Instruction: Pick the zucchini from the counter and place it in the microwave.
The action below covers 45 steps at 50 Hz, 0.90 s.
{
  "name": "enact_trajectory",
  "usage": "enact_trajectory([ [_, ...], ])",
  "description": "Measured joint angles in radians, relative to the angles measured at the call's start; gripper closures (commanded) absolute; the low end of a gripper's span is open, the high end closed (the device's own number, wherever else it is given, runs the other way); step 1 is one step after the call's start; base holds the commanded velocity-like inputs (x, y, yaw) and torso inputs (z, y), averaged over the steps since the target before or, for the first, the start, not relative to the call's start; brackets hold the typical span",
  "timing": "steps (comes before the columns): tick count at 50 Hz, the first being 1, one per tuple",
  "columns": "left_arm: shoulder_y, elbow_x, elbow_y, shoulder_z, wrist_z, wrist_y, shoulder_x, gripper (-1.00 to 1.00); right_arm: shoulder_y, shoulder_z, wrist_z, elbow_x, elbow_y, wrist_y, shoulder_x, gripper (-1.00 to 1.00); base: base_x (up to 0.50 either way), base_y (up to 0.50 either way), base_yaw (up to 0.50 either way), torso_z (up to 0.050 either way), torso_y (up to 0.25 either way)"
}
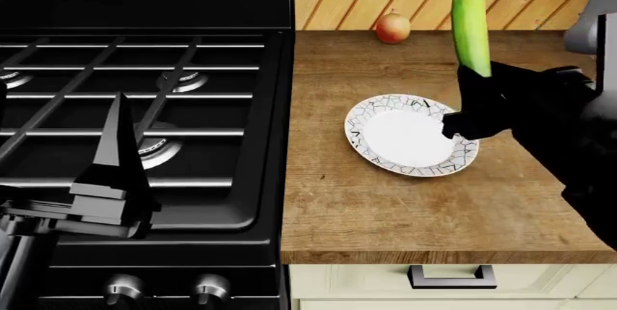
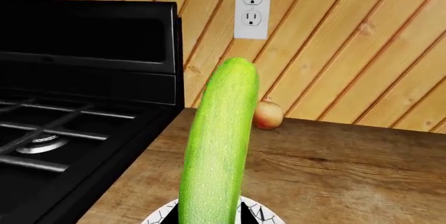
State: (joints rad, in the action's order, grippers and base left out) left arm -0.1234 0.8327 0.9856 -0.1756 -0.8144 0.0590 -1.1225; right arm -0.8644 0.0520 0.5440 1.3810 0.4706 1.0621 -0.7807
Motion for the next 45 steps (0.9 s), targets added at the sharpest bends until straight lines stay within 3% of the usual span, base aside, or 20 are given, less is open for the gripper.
enact_trajectory([
  [18,-0.001,-0.004,0.0,-0.004,-0.002,-0.004,-0.003,-1.0,0.128,-0.162,0.046,0.095,0.176,-0.079,-0.062,1.0,0.0,0.0,0.0,0.0,0.0],
  [36,0.006,-0.002,0.003,0.001,-0.009,-0.014,-0.013,-1.0,0.186,-0.238,0.063,0.138,0.255,-0.117,-0.088,1.0,-0.38,0.01,0.0,0.0,0.0],
  [45,0.018,-0.006,0.002,0.002,-0.009,-0.024,-0.017,-1.0,0.191,-0.24,0.054,0.123,0.269,-0.125,-0.086,1.0,-0.04,0.38,0.0,0.0,0.0],
])
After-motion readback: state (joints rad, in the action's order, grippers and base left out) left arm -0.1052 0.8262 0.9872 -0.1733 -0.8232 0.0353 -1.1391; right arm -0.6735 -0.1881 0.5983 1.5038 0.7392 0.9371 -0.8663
